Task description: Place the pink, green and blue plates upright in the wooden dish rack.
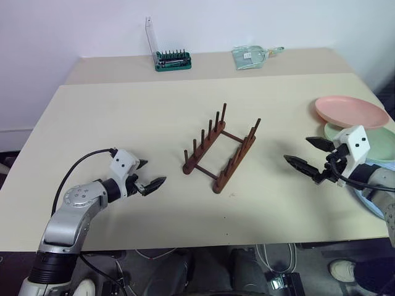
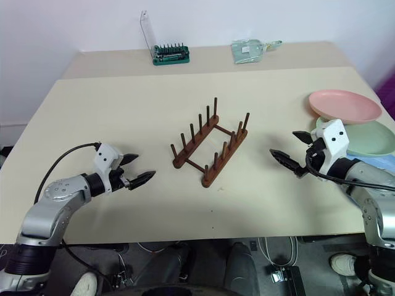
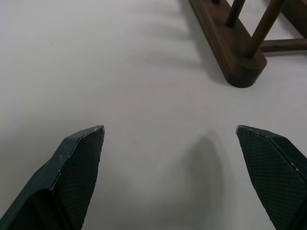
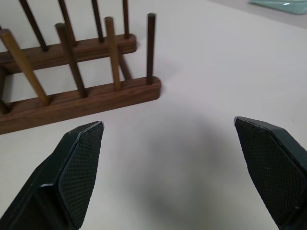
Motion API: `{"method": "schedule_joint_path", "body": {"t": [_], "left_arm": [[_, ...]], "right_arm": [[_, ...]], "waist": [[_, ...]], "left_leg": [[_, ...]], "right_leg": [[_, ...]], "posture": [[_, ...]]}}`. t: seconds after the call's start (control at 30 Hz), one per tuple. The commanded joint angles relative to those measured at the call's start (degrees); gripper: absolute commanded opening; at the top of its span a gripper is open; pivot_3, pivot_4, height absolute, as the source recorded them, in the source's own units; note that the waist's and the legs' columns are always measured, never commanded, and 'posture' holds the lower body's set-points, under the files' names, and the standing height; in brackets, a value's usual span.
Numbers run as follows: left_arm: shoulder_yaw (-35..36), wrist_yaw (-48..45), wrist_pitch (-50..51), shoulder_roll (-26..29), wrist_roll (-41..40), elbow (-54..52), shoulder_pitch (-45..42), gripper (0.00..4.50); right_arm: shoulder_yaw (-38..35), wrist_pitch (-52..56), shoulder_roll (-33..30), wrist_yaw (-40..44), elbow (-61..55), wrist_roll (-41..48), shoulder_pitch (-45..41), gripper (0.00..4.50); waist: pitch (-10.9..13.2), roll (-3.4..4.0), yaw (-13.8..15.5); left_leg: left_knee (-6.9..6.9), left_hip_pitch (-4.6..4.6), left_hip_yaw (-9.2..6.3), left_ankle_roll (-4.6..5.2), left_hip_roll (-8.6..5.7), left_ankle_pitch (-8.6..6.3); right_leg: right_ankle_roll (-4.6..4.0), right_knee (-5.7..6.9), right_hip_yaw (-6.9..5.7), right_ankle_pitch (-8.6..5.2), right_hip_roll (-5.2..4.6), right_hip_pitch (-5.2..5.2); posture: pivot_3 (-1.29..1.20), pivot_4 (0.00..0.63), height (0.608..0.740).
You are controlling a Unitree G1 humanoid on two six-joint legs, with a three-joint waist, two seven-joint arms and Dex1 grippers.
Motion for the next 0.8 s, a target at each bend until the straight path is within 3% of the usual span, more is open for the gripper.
{"method": "schedule_joint_path", "body": {"t": [0.03, 0.5, 0.67, 0.8], "left_arm": [[0.5, 0.4, -0.3, 0.0, -0.7, -2.0, -0.3, 4.5], [-0.6, -0.8, 2.4, 0.1, -4.4, -9.8, 3.8, 4.5], [-8.9, 0.0, 7.7, -1.6, -5.9, -17.5, 5.0, 4.5], [-17.2, 5.8, 10.1, -6.4, -1.6, -17.0, 0.4, 4.5]], "right_arm": [[0.2, -2.0, 0.3, -0.4, 0.1, -0.6, -2.1, 4.45], [6.8, -3.6, 4.0, -1.7, -0.8, -2.1, -5.1, 4.45], [9.4, -3.3, 5.4, -0.2, -1.2, -1.2, -6.0, 4.45], [9.7, -2.4, 4.9, 0.4, -3.1, -0.4, -5.7, 4.45]], "waist": [[0.0, 0.0, 0.0], [0.0, 0.0, 0.0], [0.0, 0.0, 0.1], [0.0, -0.01, 0.2]], "left_leg": [[0.0, 0.0, 0.0, 0.0, 0.0, 0.0], [-0.04, 0.0, 0.01, 0.0, 0.01, 0.0], [-0.04, 0.0, 0.03, 0.0, 0.0, 0.0], [-0.04, 0.0, 0.02, 0.01, 0.0, -0.01]], "right_leg": [[0.0, 0.0, 0.0, 0.0, 0.0, 0.0], [0.0, -0.05, 0.01, 0.0, 0.0, -0.01], [0.0, -0.05, 0.04, 0.0, 0.0, -0.01], [0.0, -0.03, 0.03, 0.0, 0.0, 0.01]], "posture": [[0.0, 0.15, 0.74], [0.0, 0.15, 0.74], [0.0, 0.15, 0.74], [0.0, 0.15, 0.74]]}}
